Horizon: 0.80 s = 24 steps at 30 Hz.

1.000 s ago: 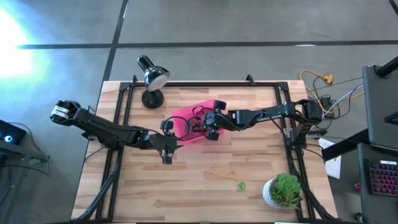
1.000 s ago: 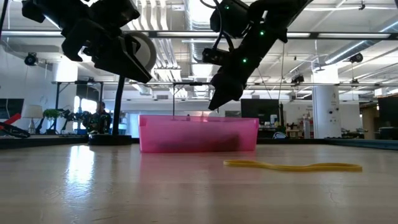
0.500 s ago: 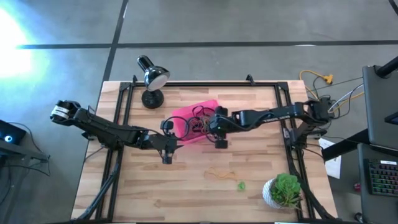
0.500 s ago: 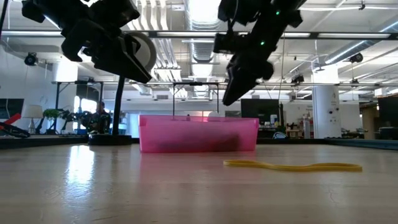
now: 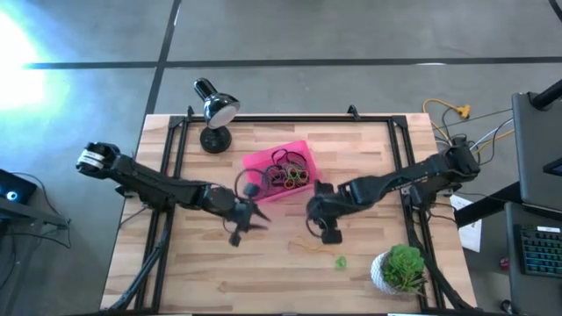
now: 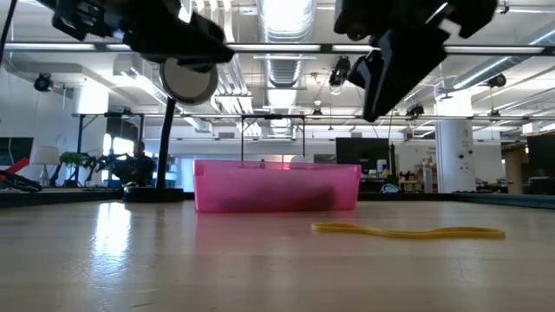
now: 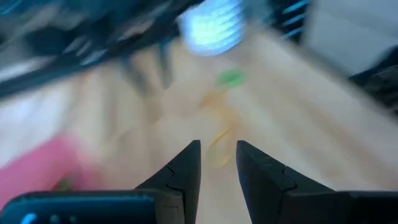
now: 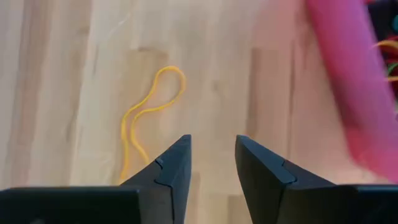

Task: Pick and place rubber bands into bin
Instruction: Put the yellow rubber band into the red bin

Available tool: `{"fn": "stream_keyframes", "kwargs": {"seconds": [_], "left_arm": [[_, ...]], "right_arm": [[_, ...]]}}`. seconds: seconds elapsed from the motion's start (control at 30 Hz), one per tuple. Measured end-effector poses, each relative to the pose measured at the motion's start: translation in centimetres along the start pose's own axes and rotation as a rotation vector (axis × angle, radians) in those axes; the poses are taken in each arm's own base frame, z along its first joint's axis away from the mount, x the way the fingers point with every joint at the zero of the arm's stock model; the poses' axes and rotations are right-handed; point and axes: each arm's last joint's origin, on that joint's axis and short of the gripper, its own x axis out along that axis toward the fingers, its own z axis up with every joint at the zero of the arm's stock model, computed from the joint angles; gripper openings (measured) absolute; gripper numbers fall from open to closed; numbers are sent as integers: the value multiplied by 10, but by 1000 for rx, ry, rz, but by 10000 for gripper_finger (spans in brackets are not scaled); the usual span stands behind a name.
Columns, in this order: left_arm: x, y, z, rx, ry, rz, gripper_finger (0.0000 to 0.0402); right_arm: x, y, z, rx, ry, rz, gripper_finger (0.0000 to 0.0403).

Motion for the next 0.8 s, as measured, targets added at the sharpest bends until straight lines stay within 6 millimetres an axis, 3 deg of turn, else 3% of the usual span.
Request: {"fn": "stream_keyframes", "kwargs": {"seconds": [0.17,0.4,0.8], "left_arm": [[27,-5,-8,74,-43,-89,87],[73,-8,-15,90,-9,-130,87],[151,-11,-9,60,91,-261,87]], "right_arm": [[0,24,-11,14,27,-62,103],[7,50,-41,14,67,-224,89],[18,65,-85,106,56,-358,71]]}}
